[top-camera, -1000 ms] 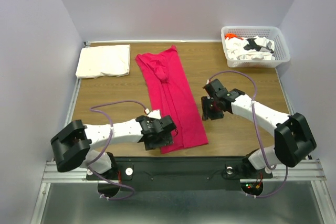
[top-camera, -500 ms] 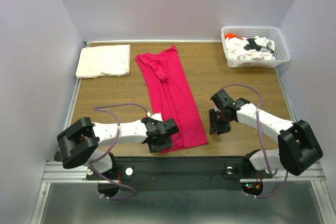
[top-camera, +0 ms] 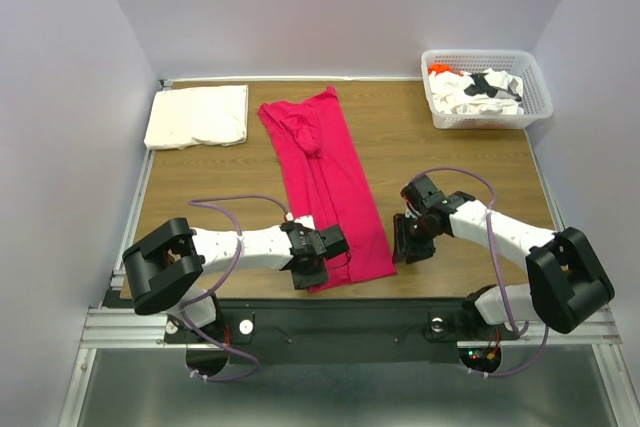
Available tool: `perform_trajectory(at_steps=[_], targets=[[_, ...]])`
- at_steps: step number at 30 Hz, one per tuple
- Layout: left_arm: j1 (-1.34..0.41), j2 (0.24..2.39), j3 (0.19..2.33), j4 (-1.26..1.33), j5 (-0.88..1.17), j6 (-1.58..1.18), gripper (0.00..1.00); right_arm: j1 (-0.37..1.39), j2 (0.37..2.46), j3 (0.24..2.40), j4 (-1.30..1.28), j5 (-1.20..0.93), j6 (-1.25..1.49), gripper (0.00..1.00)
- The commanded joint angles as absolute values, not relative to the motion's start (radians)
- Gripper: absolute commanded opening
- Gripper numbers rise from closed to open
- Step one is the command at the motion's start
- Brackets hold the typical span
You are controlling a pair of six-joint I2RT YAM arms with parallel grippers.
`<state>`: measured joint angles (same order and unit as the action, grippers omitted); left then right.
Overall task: Fold and stack the t-shirts
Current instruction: Fold the tshirt
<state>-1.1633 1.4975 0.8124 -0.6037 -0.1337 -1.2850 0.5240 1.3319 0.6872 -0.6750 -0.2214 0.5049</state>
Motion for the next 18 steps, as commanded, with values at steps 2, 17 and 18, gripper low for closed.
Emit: perform_trajectory(at_steps=[2,17,18], targets=[[-1.178,1.520,0.831,-0.641,-0.160,-1.279,0.39,0.520,1.332,0.692,-0.641,-0.259,0.506,0.47],[-1.184,1.522,0.833,-0.649,-0.155,-1.259,0.21,0.612,1.420,0.666,-0.597,-0.276,0.563,0.46],[-1.186,1.519,0.830,-0.649,-0.153,-1.258,0.20,0.620,1.425,0.667,-0.594,-0.273,0.566,0.46]])
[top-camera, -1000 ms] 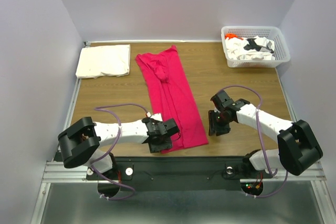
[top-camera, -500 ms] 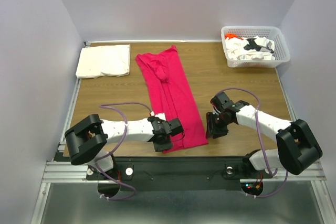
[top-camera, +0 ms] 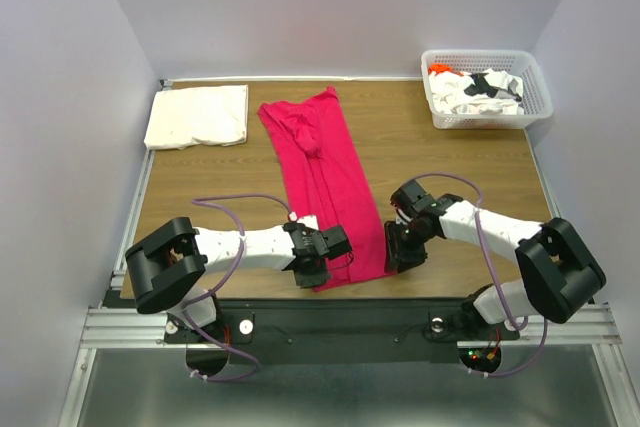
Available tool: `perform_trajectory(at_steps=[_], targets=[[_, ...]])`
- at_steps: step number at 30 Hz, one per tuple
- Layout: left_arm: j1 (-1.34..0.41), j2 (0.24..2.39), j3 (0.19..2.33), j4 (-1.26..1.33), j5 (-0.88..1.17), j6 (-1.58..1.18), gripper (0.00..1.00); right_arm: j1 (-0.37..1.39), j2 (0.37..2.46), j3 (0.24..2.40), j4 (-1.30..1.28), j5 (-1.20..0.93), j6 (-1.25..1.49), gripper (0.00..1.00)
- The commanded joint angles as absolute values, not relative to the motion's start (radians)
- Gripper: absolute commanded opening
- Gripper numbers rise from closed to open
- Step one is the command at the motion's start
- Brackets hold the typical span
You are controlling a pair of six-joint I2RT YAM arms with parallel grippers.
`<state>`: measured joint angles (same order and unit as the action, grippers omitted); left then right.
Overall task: Fold and stack the t-shirts
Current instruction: Fold the tshirt
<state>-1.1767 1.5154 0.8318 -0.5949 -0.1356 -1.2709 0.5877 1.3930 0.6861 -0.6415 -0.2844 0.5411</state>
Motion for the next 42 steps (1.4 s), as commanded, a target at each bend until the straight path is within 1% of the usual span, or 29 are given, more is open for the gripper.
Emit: perform_trajectory(at_steps=[1,2,3,5,6,8,9,12,17,21,24,27,28,30,34,35,39,42], targets=[[-1.186,1.519,0.827,-0.649,-0.152,-1.258,0.19,0.624,1.431,0.670,-0.594,-0.262,0.569,0.45],[-1.186,1.516,0.825,-0.650,-0.152,-1.255,0.18,0.632,1.437,0.672,-0.594,-0.255,0.574,0.40],[-1.184,1.516,0.821,-0.650,-0.147,-1.253,0.18,0.634,1.437,0.670,-0.594,-0.249,0.577,0.38],[-1.184,1.509,0.816,-0.655,-0.143,-1.250,0.15,0.634,1.436,0.664,-0.595,-0.223,0.580,0.27],[-1.186,1.505,0.805,-0.655,-0.138,-1.249,0.12,0.634,1.434,0.663,-0.600,-0.209,0.578,0.21],[-1.186,1.487,0.796,-0.661,-0.123,-1.249,0.10,0.634,1.424,0.660,-0.629,-0.166,0.589,0.10],[-1.189,1.477,0.789,-0.663,-0.117,-1.249,0.07,0.634,1.420,0.664,-0.638,-0.164,0.591,0.04],[-1.195,1.430,0.733,-0.672,-0.078,-1.256,0.04,0.634,1.405,0.669,-0.687,-0.138,0.618,0.01],[-1.201,1.349,0.675,-0.683,-0.023,-1.273,0.04,0.634,1.365,0.660,-0.749,-0.140,0.624,0.01],[-1.201,1.312,0.689,-0.689,-0.020,-1.279,0.04,0.634,1.330,0.690,-0.785,-0.146,0.612,0.01],[-1.200,1.296,0.729,-0.713,-0.043,-1.278,0.04,0.634,1.322,0.779,-0.833,-0.135,0.598,0.01],[-1.158,1.279,0.798,-0.724,-0.087,-1.258,0.04,0.634,1.347,0.899,-0.882,-0.100,0.586,0.01],[-1.137,1.267,0.805,-0.723,-0.098,-1.241,0.04,0.632,1.356,0.960,-0.888,-0.083,0.572,0.01],[-1.094,1.256,0.818,-0.718,-0.117,-1.215,0.04,0.632,1.382,1.014,-0.894,-0.069,0.558,0.01],[-0.954,1.247,0.867,-0.693,-0.186,-1.117,0.04,0.629,1.480,1.138,-0.893,-0.014,0.514,0.01],[-0.893,1.255,0.874,-0.675,-0.196,-1.071,0.04,0.626,1.523,1.167,-0.891,-0.006,0.503,0.01],[-0.766,1.292,0.928,-0.623,-0.264,-0.944,0.04,0.604,1.629,1.328,-0.871,0.070,0.433,0.01],[-0.677,1.345,0.965,-0.580,-0.294,-0.868,0.04,0.566,1.699,1.400,-0.848,0.104,0.399,0.01]])
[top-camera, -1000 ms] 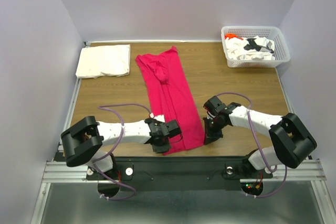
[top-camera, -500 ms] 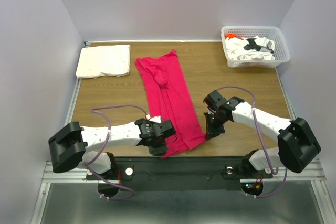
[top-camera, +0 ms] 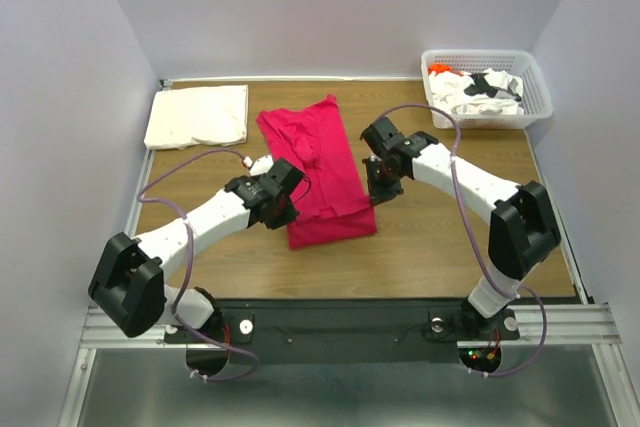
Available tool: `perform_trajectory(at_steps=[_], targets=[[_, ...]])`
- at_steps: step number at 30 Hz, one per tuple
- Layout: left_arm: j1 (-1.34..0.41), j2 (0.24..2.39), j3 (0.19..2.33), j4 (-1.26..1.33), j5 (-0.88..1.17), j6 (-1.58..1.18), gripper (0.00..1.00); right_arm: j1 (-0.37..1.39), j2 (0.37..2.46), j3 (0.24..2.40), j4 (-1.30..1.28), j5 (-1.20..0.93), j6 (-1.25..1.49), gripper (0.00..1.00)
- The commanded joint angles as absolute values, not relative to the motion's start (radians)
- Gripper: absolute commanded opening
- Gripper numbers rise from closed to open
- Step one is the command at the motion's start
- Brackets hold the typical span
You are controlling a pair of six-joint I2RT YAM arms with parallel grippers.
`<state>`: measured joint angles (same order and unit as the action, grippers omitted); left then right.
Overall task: Fold and stack the t-shirts
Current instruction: Fold the tshirt
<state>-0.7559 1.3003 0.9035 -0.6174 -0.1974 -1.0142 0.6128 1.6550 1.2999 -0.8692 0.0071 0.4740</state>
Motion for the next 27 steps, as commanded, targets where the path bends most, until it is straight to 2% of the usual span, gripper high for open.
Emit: perform_trajectory(at_steps=[1,12,19,27], targets=[[-0.663,1.359,0.995,-0.572,-0.317,-0.823,0.04,0.558,1.716,1.442,-0.832,0.107,0.391,0.01],[-0.534,1.537,1.123,-0.420,-0.422,-0.629,0.04,0.535,1.934,1.678,-0.735,0.081,0.328,0.01],[-0.508,1.609,1.117,-0.345,-0.433,-0.574,0.04,0.535,2.016,1.698,-0.704,0.084,0.336,0.01],[-0.503,1.640,1.108,-0.267,-0.425,-0.532,0.04,0.534,1.990,1.684,-0.693,0.155,0.365,0.01]])
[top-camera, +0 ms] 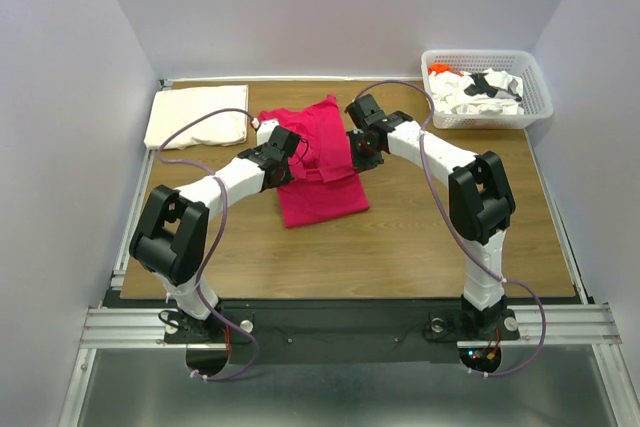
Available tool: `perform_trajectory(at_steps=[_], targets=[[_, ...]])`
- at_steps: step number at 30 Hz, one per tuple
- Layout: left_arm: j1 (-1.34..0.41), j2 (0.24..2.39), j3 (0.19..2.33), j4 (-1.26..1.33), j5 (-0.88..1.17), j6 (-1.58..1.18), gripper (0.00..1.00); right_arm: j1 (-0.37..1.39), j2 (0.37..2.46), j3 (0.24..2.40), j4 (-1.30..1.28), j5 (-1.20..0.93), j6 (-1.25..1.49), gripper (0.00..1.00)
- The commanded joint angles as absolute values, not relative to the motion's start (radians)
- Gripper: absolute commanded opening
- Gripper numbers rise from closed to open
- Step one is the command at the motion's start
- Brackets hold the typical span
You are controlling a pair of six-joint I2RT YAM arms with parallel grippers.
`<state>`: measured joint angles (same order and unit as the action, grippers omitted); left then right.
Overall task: Fold and stack the t-shirts
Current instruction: Fold the tshirt
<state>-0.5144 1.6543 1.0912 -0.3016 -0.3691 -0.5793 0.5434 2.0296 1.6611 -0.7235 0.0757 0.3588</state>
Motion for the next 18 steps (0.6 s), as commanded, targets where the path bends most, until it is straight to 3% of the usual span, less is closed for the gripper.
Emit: perform_trajectory(at_steps=[1,18], targets=[[-0.503,1.635,1.106,-0.258,-0.425,-0.531,0.04,0.532,1.983,1.683,-0.692,0.163,0.365,0.01],[-0.502,1.747,1.106,-0.227,-0.456,-0.558,0.04,0.534,2.056,1.686,-0.615,0.209,0.364,0.01]])
